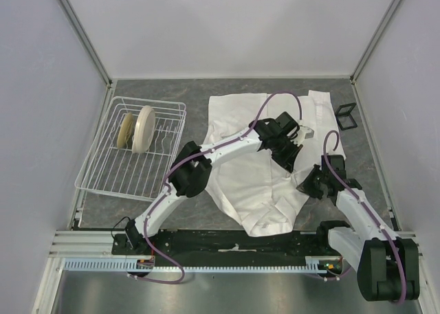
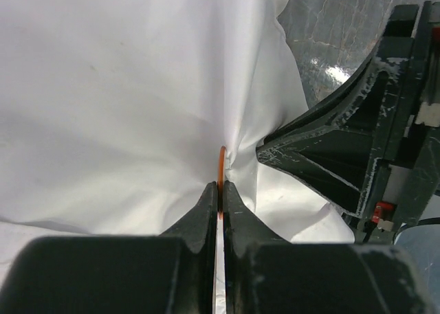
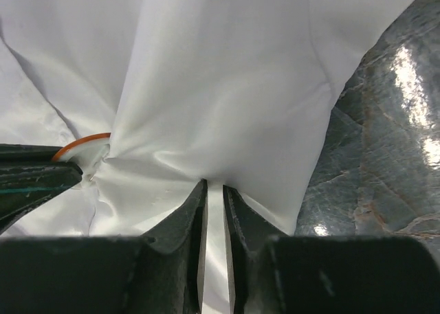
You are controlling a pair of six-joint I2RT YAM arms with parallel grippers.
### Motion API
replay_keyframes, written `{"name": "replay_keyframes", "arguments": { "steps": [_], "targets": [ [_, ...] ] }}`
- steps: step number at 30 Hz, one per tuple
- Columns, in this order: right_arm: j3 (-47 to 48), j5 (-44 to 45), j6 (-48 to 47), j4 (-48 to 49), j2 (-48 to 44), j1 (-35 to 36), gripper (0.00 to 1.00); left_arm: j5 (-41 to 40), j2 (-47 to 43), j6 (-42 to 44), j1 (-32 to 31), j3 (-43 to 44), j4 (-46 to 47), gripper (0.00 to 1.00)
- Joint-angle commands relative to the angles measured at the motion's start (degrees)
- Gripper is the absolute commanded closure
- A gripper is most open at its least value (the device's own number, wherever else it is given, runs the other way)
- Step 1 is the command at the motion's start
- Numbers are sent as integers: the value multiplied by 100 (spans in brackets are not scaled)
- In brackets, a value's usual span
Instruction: Remove the brooch from the garment
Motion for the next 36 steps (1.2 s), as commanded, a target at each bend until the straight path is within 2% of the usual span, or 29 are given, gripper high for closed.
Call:
{"name": "replay_keyframes", "arguments": {
  "steps": [1,4,6,9,13,17,30,36],
  "targets": [
    [410,17,-79,-260,-250,0,75,348,-485,164,114,168,-72,98],
    [498,-62,17,-313,-742,8,67,532,-485,102,140,186,-143,98],
    [472,-106,202,-261,-1023,8,57,568,-485,32,149,160,-143,98],
    [314,-448,422,108,-1042,8,55,595,-450,-100,149,151,-143,98],
    [234,-563,571,459,-1051,17,56,717,-494,-293,149,64,-38,98],
    [269,-546,624,531,-1077,8,58,744,-634,-522,149,-244,217,98],
    [76,-651,659,742,-937,0,68,745,-731,-803,167,-403,454,98],
    [59,-607,642,750,-919,8,69,753,-810,-944,211,-508,630,98]
  ]
}}
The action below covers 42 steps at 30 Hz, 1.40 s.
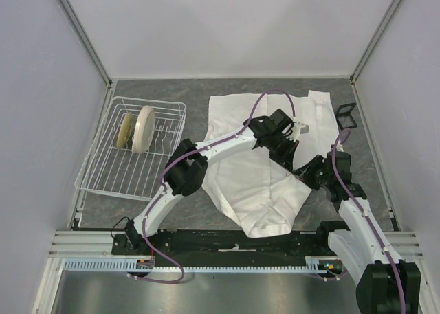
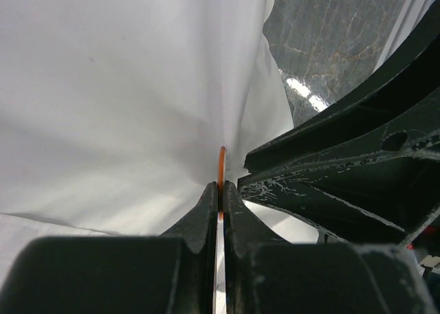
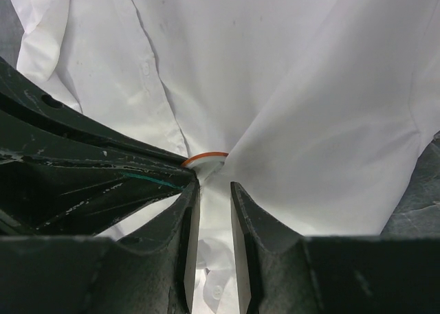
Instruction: Remove the brooch from the garment
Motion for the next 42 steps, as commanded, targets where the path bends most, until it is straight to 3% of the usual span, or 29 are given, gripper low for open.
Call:
{"name": "replay_keyframes", "arguments": {
  "steps": [1,20,42],
  "targets": [
    [-49,-30,26,215,36,2,69,320,-550,-310,47,-71,317,98],
    [-215,-145,-36,294,-60,11,72,549,-568,-741,108,-282,678,98],
    [39,110,-203,-4,-183,11,67,550,-594,-741,170,-466,775,98]
  ]
}}
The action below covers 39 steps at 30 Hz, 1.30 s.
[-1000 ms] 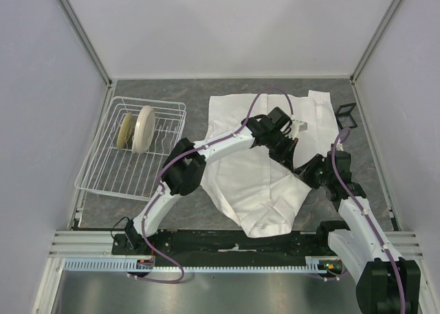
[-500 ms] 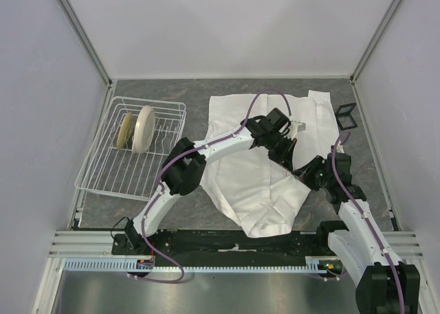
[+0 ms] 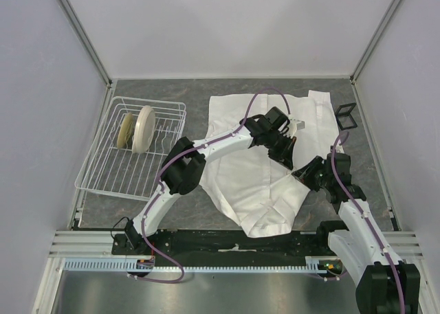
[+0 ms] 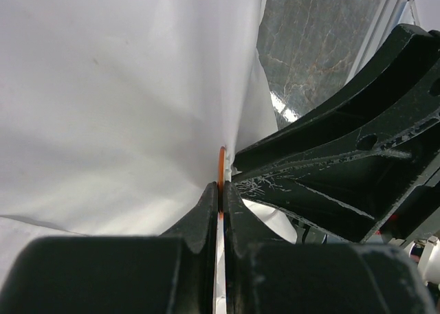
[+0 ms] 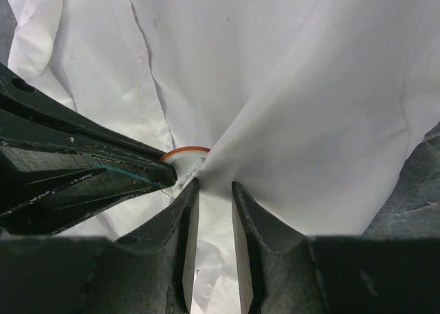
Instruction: Remove the brooch from the garment
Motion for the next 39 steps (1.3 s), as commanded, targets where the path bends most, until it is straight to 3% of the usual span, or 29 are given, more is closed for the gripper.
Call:
{"name": "replay_keyframes", "arguments": {
  "steps": [1,39],
  "targets": [
    [192,174,-61,-136,-188,11,66,208,-384,-179,26,-51,233,98],
    [263,-28,9,110,-30,11,65,340,-402,-188,17,-192,356,98]
  ]
}}
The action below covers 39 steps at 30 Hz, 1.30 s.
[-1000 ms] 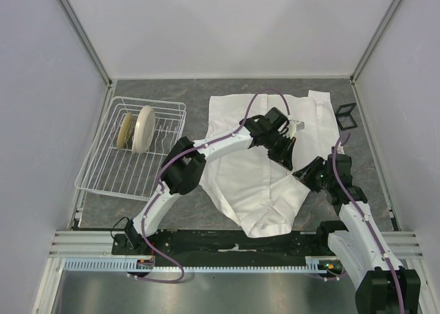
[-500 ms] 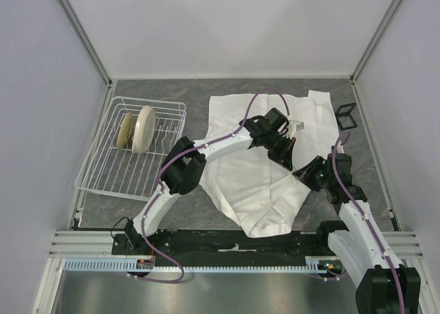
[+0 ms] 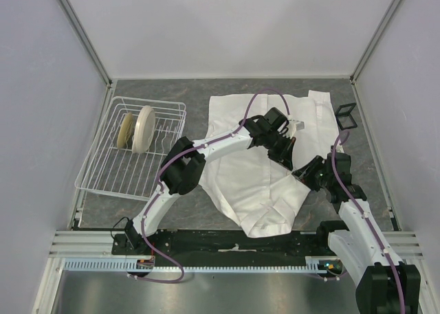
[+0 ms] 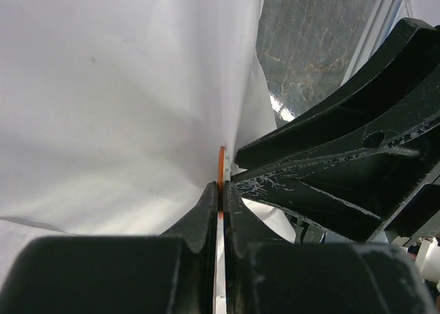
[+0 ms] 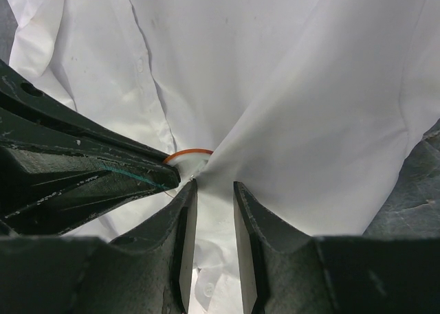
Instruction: Remove the brooch from the garment
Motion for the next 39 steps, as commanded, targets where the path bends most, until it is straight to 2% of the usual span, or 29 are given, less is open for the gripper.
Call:
{"name": "replay_keyframes", "arguments": {
  "steps": [1,23,29,39],
  "targets": [
    [232,-63,-1,213,-19,11,65,235,-339,-149,10,-26,185,98],
    [259,-81,-37,256,95,11,62,358,-294,-184,10,18,229,98],
    [-5,-125,-2,493,183,11,65,499,-347,-394,10,9,422,98],
    [-374,60,-54,546,192,11,77,859,-312,-1167,124,53,950,98]
  ]
}}
